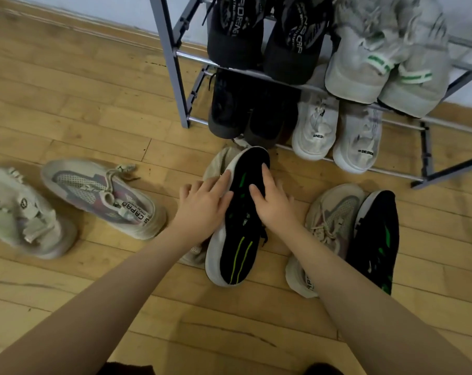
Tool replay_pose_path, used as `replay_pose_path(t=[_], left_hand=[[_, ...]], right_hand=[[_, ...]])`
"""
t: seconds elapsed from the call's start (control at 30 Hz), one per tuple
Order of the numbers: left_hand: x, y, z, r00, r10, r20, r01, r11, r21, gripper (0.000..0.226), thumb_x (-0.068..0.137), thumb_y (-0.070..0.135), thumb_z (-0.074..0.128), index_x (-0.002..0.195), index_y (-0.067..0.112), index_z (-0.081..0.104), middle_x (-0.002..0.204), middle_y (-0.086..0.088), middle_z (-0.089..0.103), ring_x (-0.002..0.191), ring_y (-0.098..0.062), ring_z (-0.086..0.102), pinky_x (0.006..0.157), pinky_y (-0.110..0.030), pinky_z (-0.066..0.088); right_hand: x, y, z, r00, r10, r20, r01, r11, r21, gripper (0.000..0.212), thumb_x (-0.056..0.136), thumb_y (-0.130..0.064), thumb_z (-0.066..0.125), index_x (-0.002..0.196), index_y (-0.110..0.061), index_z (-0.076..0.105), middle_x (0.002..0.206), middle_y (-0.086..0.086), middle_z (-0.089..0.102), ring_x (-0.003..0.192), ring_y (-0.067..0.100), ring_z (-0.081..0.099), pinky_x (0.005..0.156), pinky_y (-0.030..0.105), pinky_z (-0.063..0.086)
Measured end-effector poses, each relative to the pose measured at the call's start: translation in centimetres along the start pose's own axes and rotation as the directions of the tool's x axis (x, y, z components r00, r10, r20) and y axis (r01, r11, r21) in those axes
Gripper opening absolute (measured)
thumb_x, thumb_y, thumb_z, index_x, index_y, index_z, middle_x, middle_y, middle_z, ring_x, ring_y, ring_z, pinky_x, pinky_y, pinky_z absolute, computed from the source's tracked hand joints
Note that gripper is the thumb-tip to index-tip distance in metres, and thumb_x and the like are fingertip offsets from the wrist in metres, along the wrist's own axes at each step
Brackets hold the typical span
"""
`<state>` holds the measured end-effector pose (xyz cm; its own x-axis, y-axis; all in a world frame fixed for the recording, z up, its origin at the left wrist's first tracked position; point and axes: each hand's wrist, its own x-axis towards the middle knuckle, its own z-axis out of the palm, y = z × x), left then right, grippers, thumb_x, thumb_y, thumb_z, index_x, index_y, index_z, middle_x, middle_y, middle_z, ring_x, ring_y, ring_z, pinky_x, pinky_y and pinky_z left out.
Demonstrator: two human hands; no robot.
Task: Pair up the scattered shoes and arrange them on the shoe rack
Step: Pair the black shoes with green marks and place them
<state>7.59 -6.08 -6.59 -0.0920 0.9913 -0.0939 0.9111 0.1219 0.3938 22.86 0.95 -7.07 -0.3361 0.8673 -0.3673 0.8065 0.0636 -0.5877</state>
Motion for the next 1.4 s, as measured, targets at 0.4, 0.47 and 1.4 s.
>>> replay_pose_path(t=[0.4,0.47,1.4], left_hand=[[0.2,2.9,-0.1,0.984,0.152,-0.096,-0.176,0.920,-0.351,0.051,0.092,0.027,0.035,0.141,0.011,0.036,0.125,-0.009,0.052,0.109,-0.024,0.052,0.091,-0.050,0.044],[0.2,4.3,-0.1,0.983,0.142,-0.112,-0.177,0.882,-0.437,0.051,0.093,0.022,0.038,0.142,0.011,0.034,0.126,-0.008,0.051,0.111,-0.022,0.051,0.093,-0.049,0.044],[-4.8,10.5,5.6,0.921,0.103,0.375,-0.232,0.919,0.317,0.093,0.077,0.070,0.049,0.138,0.049,-0.019,0.154,-0.008,-0.015,0.131,-0.049,0.019,0.100,-0.053,0.035]], right_hand=[[-3.5,1.3,-0.9,0.958,-0.054,-0.280,0.159,0.916,0.367,0.052,0.096,-0.021,0.047,0.145,-0.024,0.029,0.149,0.004,0.026,0.136,0.017,0.029,0.113,0.035,0.027],[-4.5,2.0,-2.5,0.923,-0.099,-0.373,0.192,0.956,0.220,0.051,0.096,-0.030,0.043,0.145,-0.026,0.029,0.149,0.003,0.027,0.135,0.019,0.031,0.111,0.043,0.027],[-18.5,15.5,-4.0,0.948,0.263,-0.179,-0.301,0.925,-0.234,0.070,0.086,-0.065,0.042,0.140,-0.056,-0.002,0.158,-0.001,-0.009,0.141,0.038,0.002,0.107,0.057,0.026]])
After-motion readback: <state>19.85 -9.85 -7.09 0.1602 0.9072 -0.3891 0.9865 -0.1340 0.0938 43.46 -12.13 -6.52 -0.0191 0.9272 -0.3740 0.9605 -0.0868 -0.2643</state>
